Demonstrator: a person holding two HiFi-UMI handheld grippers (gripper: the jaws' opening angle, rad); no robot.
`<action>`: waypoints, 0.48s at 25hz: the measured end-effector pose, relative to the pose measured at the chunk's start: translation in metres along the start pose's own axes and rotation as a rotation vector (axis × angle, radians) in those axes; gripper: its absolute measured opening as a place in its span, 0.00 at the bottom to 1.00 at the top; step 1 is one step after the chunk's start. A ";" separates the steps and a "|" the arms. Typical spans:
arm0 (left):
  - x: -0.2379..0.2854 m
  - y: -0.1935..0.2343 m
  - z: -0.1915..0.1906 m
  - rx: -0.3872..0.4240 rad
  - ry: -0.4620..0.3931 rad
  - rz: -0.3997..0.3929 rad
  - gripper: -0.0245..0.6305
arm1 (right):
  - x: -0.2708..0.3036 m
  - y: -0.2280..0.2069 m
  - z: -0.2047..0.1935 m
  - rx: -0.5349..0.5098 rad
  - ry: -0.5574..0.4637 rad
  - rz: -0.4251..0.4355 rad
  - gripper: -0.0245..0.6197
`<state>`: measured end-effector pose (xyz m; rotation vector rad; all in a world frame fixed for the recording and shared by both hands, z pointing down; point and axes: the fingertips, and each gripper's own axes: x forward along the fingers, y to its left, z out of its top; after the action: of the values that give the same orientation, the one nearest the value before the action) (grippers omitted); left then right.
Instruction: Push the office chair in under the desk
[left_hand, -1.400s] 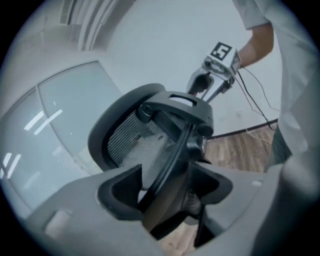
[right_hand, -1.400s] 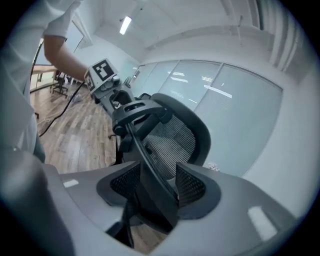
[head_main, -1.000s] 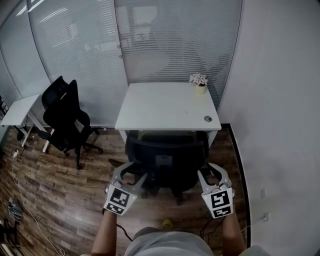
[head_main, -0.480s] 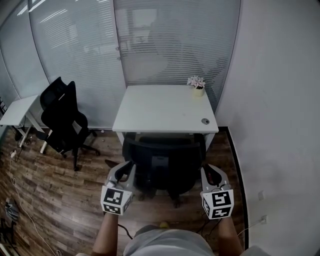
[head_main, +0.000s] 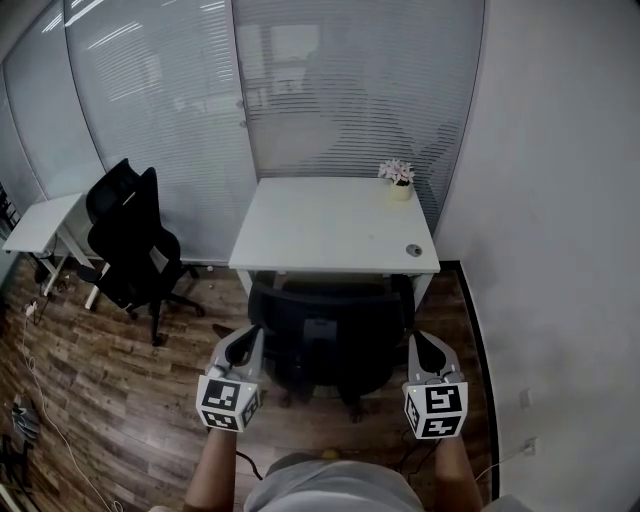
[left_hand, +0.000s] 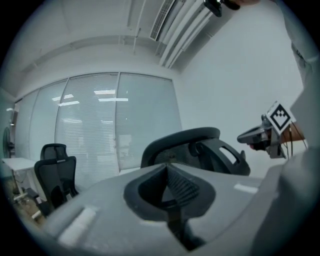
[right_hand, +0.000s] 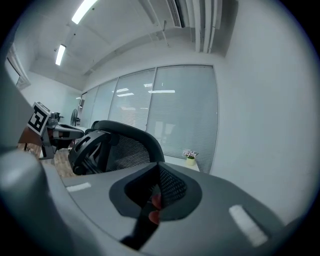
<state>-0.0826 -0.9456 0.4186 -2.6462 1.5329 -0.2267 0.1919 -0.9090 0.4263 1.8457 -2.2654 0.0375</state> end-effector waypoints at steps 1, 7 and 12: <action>-0.001 0.001 0.001 -0.002 -0.003 0.005 0.04 | 0.000 -0.002 0.000 0.002 -0.002 -0.007 0.04; -0.003 0.003 0.000 0.006 -0.012 0.008 0.04 | -0.001 -0.005 -0.005 -0.014 -0.003 -0.024 0.04; 0.001 0.003 0.002 0.001 -0.023 0.010 0.04 | 0.001 -0.006 -0.003 -0.025 -0.014 -0.027 0.04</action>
<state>-0.0848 -0.9481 0.4162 -2.6302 1.5390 -0.1956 0.1983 -0.9112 0.4287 1.8695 -2.2394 -0.0072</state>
